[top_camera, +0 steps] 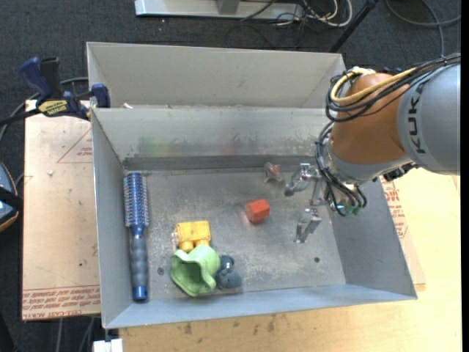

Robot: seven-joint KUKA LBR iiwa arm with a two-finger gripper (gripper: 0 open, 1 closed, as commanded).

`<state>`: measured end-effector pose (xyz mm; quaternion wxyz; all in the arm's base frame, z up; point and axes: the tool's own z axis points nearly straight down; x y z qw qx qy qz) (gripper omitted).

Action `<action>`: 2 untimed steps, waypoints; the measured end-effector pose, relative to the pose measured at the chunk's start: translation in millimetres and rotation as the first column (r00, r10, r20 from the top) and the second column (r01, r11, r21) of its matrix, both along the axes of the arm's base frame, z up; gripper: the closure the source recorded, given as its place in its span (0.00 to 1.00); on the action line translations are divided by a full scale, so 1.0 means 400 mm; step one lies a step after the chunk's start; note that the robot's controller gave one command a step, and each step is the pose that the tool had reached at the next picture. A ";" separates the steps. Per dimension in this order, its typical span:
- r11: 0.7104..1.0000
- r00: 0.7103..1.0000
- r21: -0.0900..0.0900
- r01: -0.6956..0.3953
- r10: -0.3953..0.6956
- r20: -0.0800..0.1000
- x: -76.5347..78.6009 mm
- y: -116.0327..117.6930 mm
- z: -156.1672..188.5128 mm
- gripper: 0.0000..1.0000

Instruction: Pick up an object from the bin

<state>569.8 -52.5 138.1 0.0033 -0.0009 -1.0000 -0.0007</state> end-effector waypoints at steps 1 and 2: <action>0.993 0.993 -0.002 0.118 -0.118 0.011 0.059 0.124 -0.162 0.00; 0.993 0.993 0.001 0.121 -0.121 0.012 0.052 0.152 -0.091 0.00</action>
Offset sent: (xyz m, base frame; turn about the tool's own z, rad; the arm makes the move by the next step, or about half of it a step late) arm 0.0205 0.0487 -0.0681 0.1214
